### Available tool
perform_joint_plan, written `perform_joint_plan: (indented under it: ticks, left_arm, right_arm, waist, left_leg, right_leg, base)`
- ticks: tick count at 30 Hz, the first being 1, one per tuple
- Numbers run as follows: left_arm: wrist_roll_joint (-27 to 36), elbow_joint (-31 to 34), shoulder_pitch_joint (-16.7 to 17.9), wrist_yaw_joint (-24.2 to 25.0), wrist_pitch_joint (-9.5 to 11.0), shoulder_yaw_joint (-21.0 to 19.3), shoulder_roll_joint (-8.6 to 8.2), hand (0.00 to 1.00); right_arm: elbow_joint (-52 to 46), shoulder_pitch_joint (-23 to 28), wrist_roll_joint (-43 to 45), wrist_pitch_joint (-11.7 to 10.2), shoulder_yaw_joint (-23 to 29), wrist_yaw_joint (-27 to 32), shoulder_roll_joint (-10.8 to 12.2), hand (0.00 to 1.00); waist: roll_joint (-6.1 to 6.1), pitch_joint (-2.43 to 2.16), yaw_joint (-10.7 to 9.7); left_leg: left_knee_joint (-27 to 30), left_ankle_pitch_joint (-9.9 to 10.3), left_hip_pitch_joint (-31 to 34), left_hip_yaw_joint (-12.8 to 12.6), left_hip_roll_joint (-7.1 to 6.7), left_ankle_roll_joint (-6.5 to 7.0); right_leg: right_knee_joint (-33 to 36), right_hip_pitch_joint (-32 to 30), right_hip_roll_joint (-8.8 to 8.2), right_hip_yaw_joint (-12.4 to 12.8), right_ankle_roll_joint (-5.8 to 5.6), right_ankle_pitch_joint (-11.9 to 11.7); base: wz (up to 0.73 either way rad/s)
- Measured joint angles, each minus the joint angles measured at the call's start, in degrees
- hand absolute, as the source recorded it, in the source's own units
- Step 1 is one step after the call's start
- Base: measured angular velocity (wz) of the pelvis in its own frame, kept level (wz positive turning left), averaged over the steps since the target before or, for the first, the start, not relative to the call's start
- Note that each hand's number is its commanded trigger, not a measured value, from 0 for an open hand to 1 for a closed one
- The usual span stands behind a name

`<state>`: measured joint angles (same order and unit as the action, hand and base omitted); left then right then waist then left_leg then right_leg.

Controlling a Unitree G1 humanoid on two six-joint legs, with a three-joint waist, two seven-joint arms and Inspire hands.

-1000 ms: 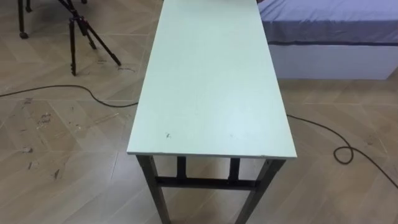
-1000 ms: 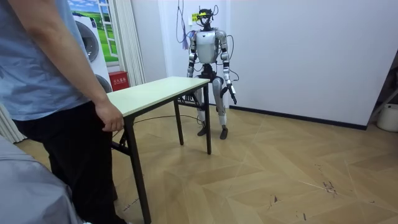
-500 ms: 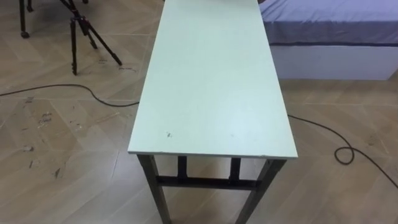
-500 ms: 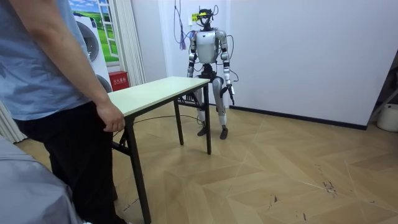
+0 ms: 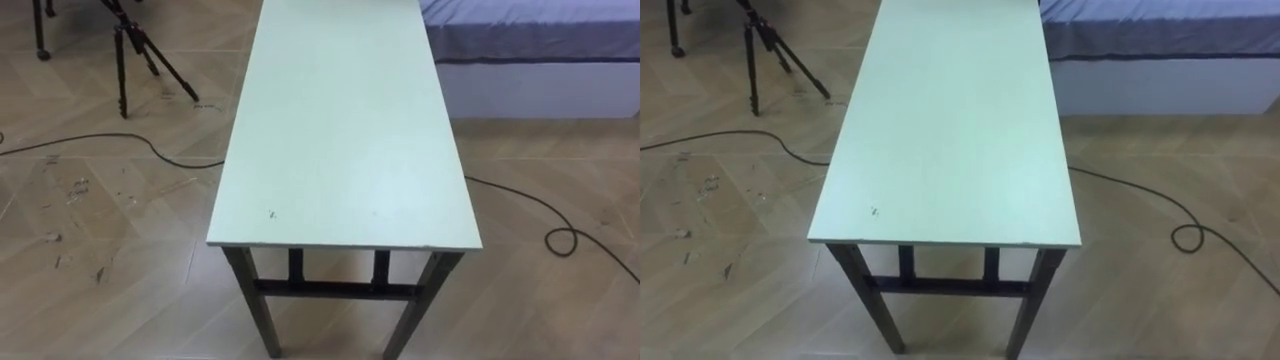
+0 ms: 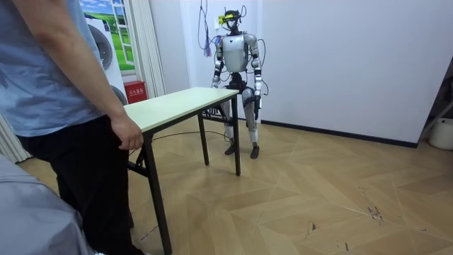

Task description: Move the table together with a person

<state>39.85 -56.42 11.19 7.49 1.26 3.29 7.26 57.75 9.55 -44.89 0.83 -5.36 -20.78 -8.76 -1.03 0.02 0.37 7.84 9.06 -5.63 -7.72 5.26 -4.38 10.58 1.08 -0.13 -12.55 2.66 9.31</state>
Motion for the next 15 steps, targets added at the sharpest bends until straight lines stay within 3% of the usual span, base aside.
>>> perform_joint_plan:
  ticks: [4, 7, 9, 12, 15]
  left_arm:
    - [4.96, 7.42, 2.18, 2.77, -0.02, 2.08, 0.17, 0.00]
    - [12.37, 13.94, 4.61, 4.92, -0.05, 5.16, 0.57, 0.00]
    - [16.32, 21.90, 7.27, 5.84, -0.11, 7.83, 1.09, 0.00]
    - [21.70, 29.56, 8.63, 7.66, 0.03, 11.68, 2.01, 0.00]
    - [25.00, 34.86, 8.64, 9.26, 0.11, 15.84, 3.44, 0.00]
  right_arm:
    - [-9.22, 3.38, -3.36, 0.01, -0.12, -2.13, 0.39, 0.00]
    - [-17.20, 6.92, -9.59, 0.00, -0.90, -3.36, 0.59, 0.00]
    - [-25.05, 9.79, -13.24, 0.07, -3.03, -4.05, 0.47, 0.00]
    - [-33.80, 12.62, -16.23, -0.04, -6.86, -5.53, -0.02, 0.00]
    - [-35.12, 12.44, -18.08, -0.03, -9.87, -7.62, -0.08, 0.00]
  waist:
    - [0.41, 0.22, -0.07]
    - [0.39, 0.18, 0.03]
    - [0.49, 0.18, -0.12]
    - [0.44, 0.29, -0.14]
    - [0.42, 0.31, -0.37]
  left_leg:
    - [0.00, 0.00, 0.05, 0.09, -0.03, 0.00]
    - [0.02, 0.06, 0.20, 0.04, -0.07, 0.07]
    - [0.49, 0.16, 1.36, 0.03, -0.08, 0.21]
    - [0.80, 0.17, 1.82, 0.13, -0.21, 0.21]
    - [0.82, 0.17, 1.83, 0.13, -0.28, 0.22]
  right_leg:
    - [-0.03, 0.00, -0.05, -0.19, -0.06, 0.04]
    - [0.08, -0.51, -0.10, -0.13, -0.13, 0.08]
    - [0.54, -1.53, -0.23, -0.11, -0.12, 0.07]
    - [1.19, -2.04, -0.43, -0.13, -0.12, 0.08]
    - [1.16, -1.80, -0.48, -0.21, -0.20, 0.12]
  base:
    - [0.03]
    - [0.01]
    - [0.00]
    - [0.00]
    - [0.02]
